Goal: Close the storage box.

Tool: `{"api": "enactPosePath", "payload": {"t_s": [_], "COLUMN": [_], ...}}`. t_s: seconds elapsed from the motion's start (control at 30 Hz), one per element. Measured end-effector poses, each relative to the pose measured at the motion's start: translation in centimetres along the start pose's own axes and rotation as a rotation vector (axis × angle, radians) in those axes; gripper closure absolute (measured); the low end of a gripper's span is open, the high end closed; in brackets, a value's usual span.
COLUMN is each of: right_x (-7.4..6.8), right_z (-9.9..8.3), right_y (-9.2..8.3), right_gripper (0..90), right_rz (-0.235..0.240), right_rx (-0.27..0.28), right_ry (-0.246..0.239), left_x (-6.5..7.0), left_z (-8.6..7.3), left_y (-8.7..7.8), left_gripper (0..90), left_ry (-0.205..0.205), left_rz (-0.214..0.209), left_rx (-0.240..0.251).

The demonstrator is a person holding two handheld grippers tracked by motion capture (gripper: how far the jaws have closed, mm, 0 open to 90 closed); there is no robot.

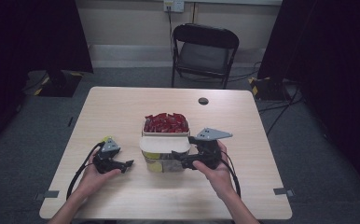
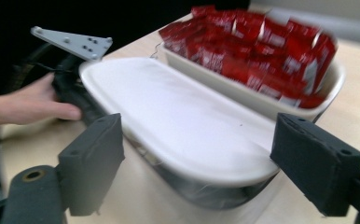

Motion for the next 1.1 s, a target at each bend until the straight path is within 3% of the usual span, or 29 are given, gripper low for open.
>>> {"api": "enactPosePath", "payload": {"t_s": [0.27, 0.5, 0.57, 0.63, 0.8, 1.1], "right_x": [1.3, 1.3, 1.2, 0.9, 1.6, 5.1], "right_z": [-2.1, -3.9, -4.4, -4.2, -3.9, -2.6], "right_y": [-0.1, 0.4, 0.7, 0.5, 0.0, -2.8], "right_gripper": [16.2, 19.5, 24.4, 24.2, 22.9, 19.6], "right_rz": [-0.012, -0.002, 0.007, 0.004, -0.001, -0.08], "right_rx": [-0.04, -0.063, -0.069, -0.036, -0.032, 0.026], "right_ry": [0.037, 0.047, 0.042, 0.032, 0.05, 0.096], "left_x": [0.0, 0.0, 0.0, 0.0, -0.1, -0.6], "left_z": [0.0, 0.0, 0.0, 0.0, 0.0, -0.3], "left_y": [0.0, 0.0, 0.0, 0.0, 0.0, -0.3], "left_gripper": [17.4, 17.4, 17.4, 17.3, 17.5, 17.5], "left_ry": [-0.001, -0.001, 0.0, -0.001, 0.003, -0.003], "left_rz": [0.0, 0.0, 0.0, 0.0, -0.005, 0.007], "left_rx": [0.0, 0.0, 0.0, 0.0, 0.003, -0.001]}}
Point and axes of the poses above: each handheld gripper's, and its own axes: y roughly forward along the jaws, z roughly out of its top, x roughly to its right, the point moved 7 cm from there along y, roughly forward along the jaws, and after that the axes turned 2 degrees about z, right-handed, at the moved point
